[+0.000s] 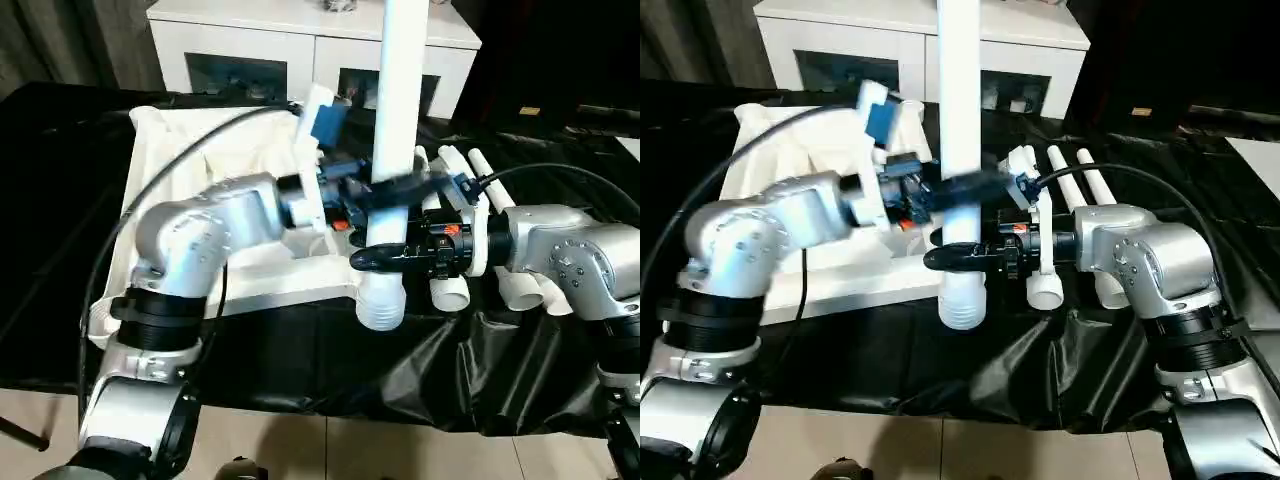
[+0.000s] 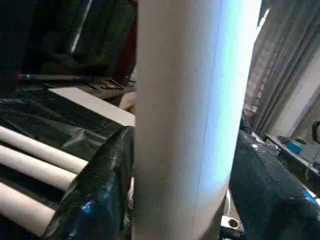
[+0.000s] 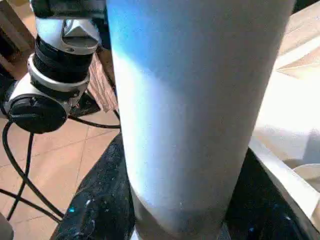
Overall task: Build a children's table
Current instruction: Pick table leg
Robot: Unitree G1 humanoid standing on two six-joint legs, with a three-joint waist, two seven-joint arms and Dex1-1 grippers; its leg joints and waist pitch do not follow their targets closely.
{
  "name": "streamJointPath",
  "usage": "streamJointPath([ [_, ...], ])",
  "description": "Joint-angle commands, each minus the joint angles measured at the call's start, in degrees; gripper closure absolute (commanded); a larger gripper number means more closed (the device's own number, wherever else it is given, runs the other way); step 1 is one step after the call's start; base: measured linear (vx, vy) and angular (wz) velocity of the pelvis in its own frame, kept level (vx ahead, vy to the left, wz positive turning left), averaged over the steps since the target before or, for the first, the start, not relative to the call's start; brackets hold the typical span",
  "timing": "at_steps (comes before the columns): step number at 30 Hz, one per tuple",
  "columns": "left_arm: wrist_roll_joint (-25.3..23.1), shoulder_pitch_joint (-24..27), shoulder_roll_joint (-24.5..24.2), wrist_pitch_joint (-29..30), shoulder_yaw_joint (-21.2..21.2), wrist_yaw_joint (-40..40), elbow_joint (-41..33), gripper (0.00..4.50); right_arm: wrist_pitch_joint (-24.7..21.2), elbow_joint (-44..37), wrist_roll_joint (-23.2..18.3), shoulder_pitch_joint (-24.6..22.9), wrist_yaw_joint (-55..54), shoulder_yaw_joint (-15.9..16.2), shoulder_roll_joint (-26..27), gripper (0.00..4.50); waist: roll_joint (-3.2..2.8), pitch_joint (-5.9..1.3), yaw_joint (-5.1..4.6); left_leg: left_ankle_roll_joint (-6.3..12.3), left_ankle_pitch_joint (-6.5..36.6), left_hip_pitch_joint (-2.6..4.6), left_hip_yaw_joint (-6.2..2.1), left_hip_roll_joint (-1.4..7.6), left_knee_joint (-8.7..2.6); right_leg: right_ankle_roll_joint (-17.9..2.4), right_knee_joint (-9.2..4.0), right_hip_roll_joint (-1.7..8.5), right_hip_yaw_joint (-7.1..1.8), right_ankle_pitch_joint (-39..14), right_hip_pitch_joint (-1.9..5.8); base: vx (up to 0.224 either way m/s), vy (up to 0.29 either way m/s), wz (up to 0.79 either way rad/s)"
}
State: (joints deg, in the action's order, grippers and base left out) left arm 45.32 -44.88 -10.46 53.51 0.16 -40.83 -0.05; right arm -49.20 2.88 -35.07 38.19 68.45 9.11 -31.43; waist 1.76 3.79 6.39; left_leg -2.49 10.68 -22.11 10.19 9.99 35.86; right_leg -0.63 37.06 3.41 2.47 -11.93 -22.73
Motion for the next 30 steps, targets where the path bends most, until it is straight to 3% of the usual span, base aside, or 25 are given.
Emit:
streamJointPath([
  [1, 0.2, -0.3, -0.1, 0.3, -0.1, 0.2, -0.2, 1.86, 0.8, -0.6, 0.6, 0.4, -0.1, -0.4, -0.3, 2.66, 0.16, -4.49, 0.05, 0.50, 5.0, 1.25, -0.96, 2.95, -3.83, -13.9, -4.15, 4.56, -2.58, -3.3, 3.14, 0.000, 0.000, 0.00],
  [4, 0.7, 0.1, -0.2, 0.6, 0.2, 0.2, -0.5, 1.92, 0.8, -0.7, 0.7, 0.2, -0.1, -0.3, -0.3, 2.66, 0.21, -4.54, 0.18, 0.56, 4.5, 1.20, -0.97, 2.98, -3.83, -14.0, -4.01, 4.61, -2.58, -2.7, 3.19, 0.000, 0.000, 0.00],
  [6, 1.2, 0.2, -0.3, 1.2, 0.4, -0.2, -1.0, 2.31, 0.8, -0.8, 0.6, 0.0, -0.1, -0.3, -0.3, 2.66, 0.22, -4.51, 0.12, 0.47, 4.8, 1.17, -0.95, 2.93, -3.83, -14.0, -4.06, 4.61, -2.57, -3.0, 3.20, 0.000, 0.000, 0.00],
  [10, 1.0, 0.2, -0.3, 1.2, 0.2, -0.2, -0.9, 2.56, 1.0, -0.8, 0.7, 0.0, -0.2, -0.2, -0.3, 2.66, 0.20, -4.50, 0.07, 0.44, 4.8, 1.16, -0.98, 2.94, -3.86, -13.8, -4.11, 4.61, -2.56, -3.4, 3.20, 0.000, 0.000, 0.00],
  [13, 1.0, 0.0, -0.5, 1.1, 0.1, -0.6, -0.7, 2.60, 2.5, -0.8, 2.0, -0.1, -1.0, 0.2, -0.1, 2.66, 0.22, -4.50, 0.06, 0.44, 4.8, 1.20, -0.95, 2.94, -3.85, -13.8, -4.11, 4.61, -2.57, -3.2, 3.15, 0.000, 0.000, 0.00],
  [14, 1.0, 0.0, -0.5, 1.0, 0.1, -0.7, -0.7, 2.62, 2.7, -0.8, 2.1, -0.1, -1.2, 0.2, 0.0, 2.10, 0.28, -4.50, 0.07, 0.39, 4.7, 1.17, -0.94, 2.93, -3.82, -13.8, -4.14, 4.63, -2.59, -3.3, 3.14, 0.000, 0.000, 0.00],
  [15, 0.4, -0.2, -0.9, 0.2, 0.0, -1.2, -0.5, 2.64, 2.5, -0.8, 1.9, -0.2, -1.4, 0.0, 0.0, 1.96, 0.29, -4.49, 0.06, 0.39, 4.9, 1.20, -0.93, 2.92, -3.86, -13.7, -4.15, 4.61, -2.59, -3.5, 3.15, 0.000, 0.000, 0.00],
  [17, 0.0, -0.2, -1.6, -0.5, -0.4, -2.2, -0.7, 2.66, 2.2, -0.8, 1.7, -0.3, -1.4, -0.2, 0.0, 1.96, 0.28, -4.46, 0.03, 0.32, 4.9, 1.22, -0.95, 2.95, -3.90, -13.5, -4.14, 4.60, -2.57, -4.0, 3.07, 0.000, 0.000, 0.00],
  [24, 0.3, -0.4, -2.4, -0.5, -0.5, -3.6, -1.0, 2.66, 1.4, -1.8, 1.1, -0.8, -0.9, -0.4, -0.8, 1.16, 0.05, -4.49, -0.01, 0.04, 5.2, 1.23, -0.94, 2.95, -3.91, -13.6, -4.10, 4.56, -2.59, -3.5, 3.11, 0.000, 0.000, 0.00],
  [30, 0.3, -0.4, -2.6, -0.8, -1.1, -4.9, -1.0, 2.66, 0.2, -2.2, -0.2, -1.3, 0.3, -0.5, -1.1, 1.06, 0.14, -4.48, -0.04, 0.27, 5.1, 1.23, -0.95, 2.93, -3.92, -13.7, -4.12, 4.58, -2.60, -3.7, 3.16, 0.000, 0.000, 0.00],
])
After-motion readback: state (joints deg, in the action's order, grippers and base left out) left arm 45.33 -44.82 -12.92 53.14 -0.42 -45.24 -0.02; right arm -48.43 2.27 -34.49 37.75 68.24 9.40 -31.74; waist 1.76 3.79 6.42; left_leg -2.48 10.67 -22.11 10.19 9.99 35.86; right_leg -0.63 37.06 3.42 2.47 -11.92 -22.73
